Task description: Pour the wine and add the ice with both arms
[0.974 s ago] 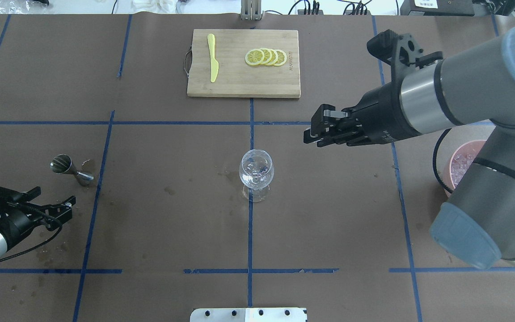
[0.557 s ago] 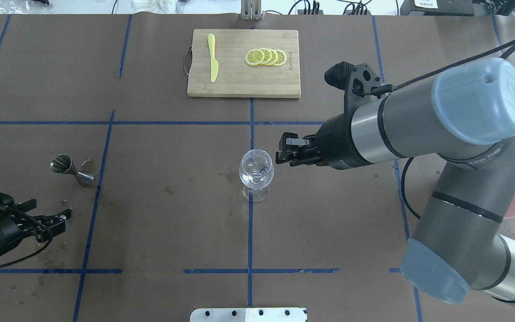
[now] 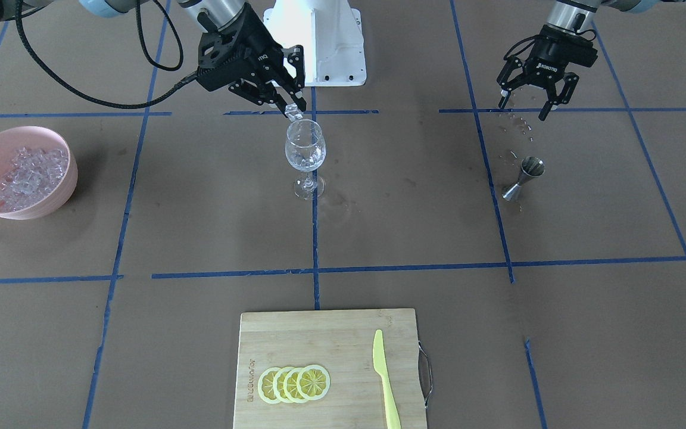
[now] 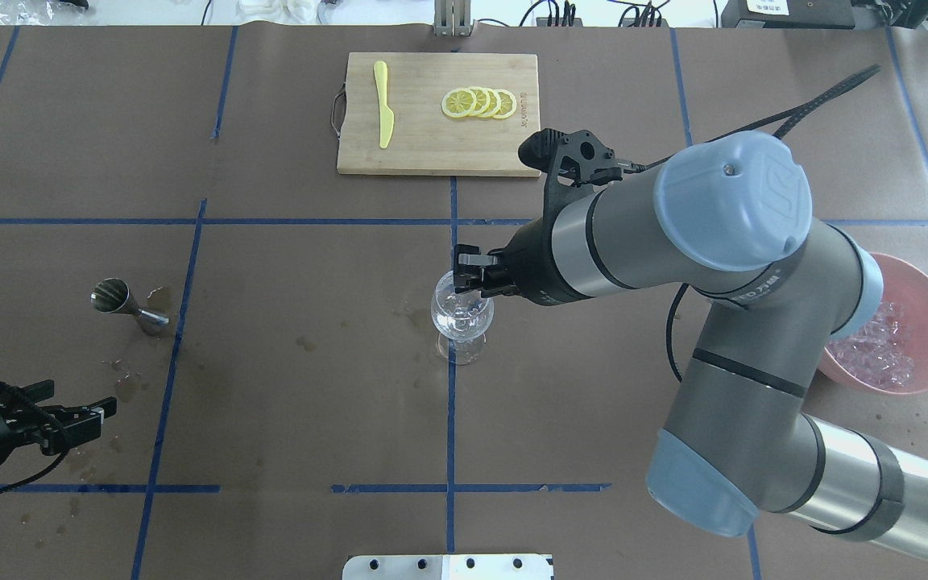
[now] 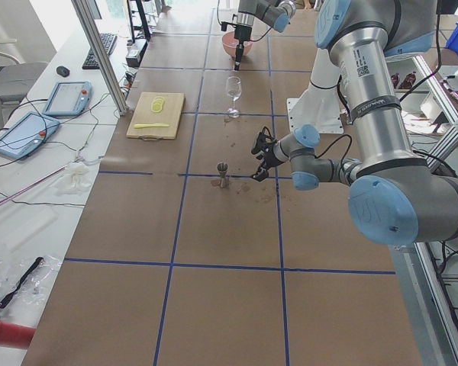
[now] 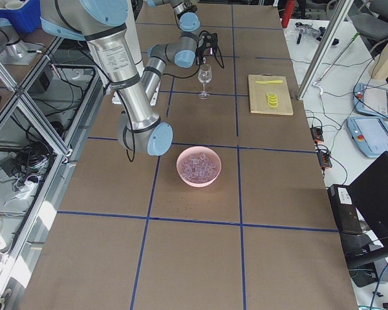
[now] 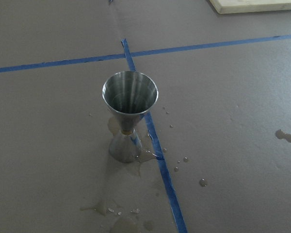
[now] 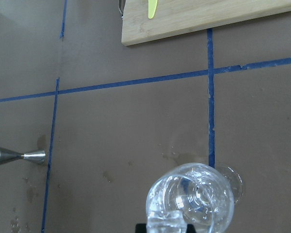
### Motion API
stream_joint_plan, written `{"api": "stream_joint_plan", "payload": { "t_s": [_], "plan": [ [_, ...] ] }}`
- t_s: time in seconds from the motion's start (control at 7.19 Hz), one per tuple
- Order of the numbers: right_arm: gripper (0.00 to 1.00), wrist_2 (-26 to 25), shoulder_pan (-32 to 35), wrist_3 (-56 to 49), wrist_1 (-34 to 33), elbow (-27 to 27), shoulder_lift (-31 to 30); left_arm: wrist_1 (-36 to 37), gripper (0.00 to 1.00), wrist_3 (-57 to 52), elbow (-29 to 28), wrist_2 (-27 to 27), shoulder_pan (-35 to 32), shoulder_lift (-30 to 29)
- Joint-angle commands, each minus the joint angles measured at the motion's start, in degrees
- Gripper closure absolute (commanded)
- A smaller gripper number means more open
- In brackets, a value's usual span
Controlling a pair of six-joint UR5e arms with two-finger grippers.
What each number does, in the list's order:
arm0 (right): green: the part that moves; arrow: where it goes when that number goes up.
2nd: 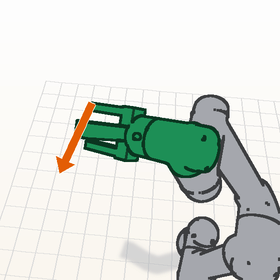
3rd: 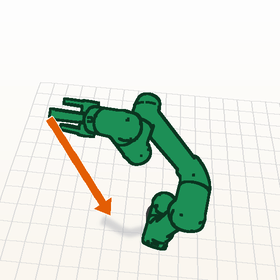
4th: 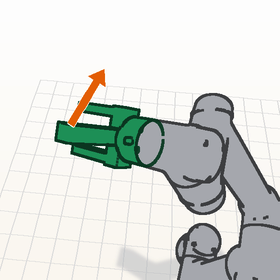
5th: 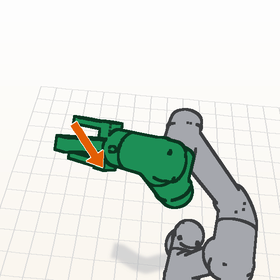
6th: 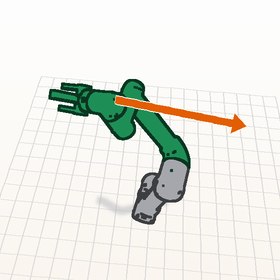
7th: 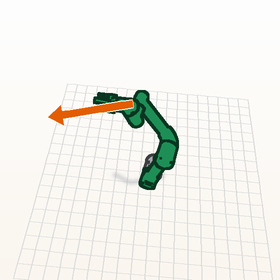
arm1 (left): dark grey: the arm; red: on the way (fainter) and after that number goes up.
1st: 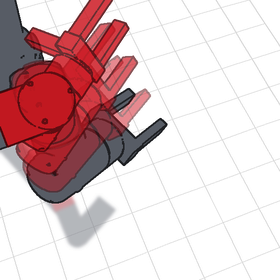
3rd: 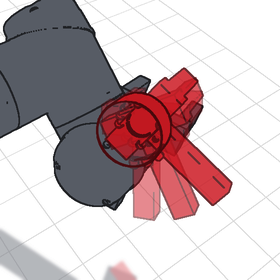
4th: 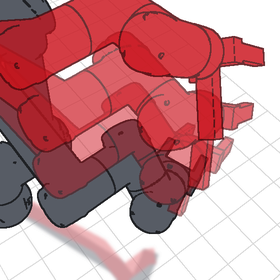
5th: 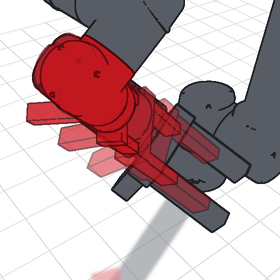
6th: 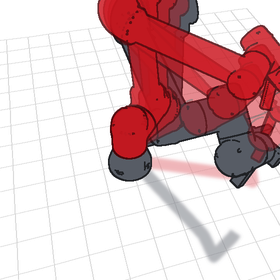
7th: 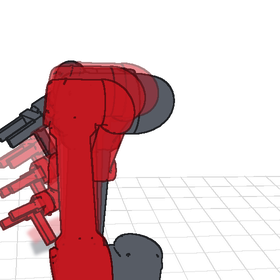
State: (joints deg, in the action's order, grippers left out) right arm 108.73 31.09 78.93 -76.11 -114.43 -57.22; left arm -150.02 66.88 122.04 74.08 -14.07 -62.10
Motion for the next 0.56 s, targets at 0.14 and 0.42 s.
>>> {"api": "stream_joint_plan", "payload": {
  "t_s": [0.14,0.42],
  "plan": [
    [1.00,-1.06,-0.33,-0.27,0.00,3.60,1.85,9.54,0.00,4.40,9.50,5.20,-0.08,0.66],
    [1.00,-0.97,-0.42,0.17,-0.09,3.34,1.59,14.12,0.00,4.40,14.00,6.78,-0.68,0.66]
  ]
}}
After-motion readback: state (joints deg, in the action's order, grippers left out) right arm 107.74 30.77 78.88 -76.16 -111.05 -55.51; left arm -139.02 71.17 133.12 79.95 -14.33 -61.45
